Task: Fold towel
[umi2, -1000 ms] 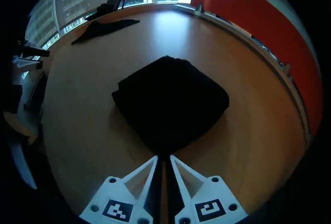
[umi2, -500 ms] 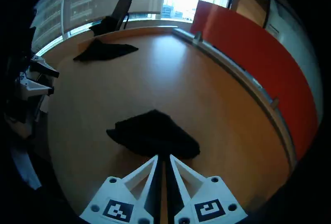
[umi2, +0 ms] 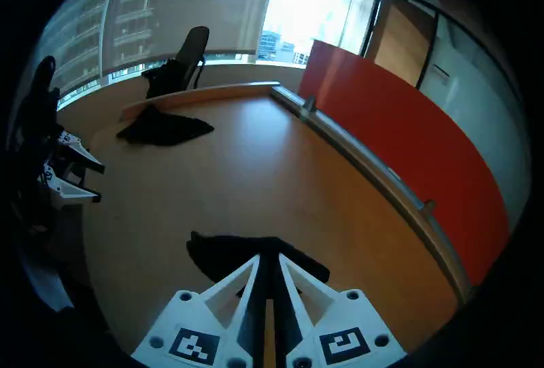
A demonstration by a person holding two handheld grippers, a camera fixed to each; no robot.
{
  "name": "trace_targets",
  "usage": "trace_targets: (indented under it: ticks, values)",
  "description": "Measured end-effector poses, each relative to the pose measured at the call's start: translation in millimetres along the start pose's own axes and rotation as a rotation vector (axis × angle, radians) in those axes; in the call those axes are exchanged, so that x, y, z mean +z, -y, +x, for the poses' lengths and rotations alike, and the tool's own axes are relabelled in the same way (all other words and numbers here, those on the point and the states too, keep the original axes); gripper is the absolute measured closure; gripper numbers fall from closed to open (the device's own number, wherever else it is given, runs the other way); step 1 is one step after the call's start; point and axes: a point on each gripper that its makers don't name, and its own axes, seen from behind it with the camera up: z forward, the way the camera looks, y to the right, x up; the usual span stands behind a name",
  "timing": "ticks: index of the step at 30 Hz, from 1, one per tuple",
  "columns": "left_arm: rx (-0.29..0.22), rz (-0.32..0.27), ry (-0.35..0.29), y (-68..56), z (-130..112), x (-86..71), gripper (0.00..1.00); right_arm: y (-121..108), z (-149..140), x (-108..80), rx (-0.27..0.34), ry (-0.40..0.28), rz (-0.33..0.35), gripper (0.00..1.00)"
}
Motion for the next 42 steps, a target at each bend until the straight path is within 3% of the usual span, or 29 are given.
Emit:
trace_targets:
  ticks: [9, 18, 33, 42]
  values:
    - [0.009, -0.026, -0.004, -4.8, 7, 4.0, 0.11, -33, -1, -30.2, 0.004, -0.003, -0.04, 0.96]
    - [0.014, -0.042, 0.005, -10.0, 7, 6.4, 0.1, -80, -12, -66.4, 0.045, -0.007, -0.068, 0.96]
    - [0.011, -0.026, 0.007, -8.6, 12, 6.9, 0.11, -169, -63, -120.0, 0.101, 0.059, -0.15, 0.96]
    - [0.026, -0.02, 0.016, -12.9, 18, 9.6, 0.1, -214, -96, -146.4, 0.101, 0.123, -0.197, 0.96]
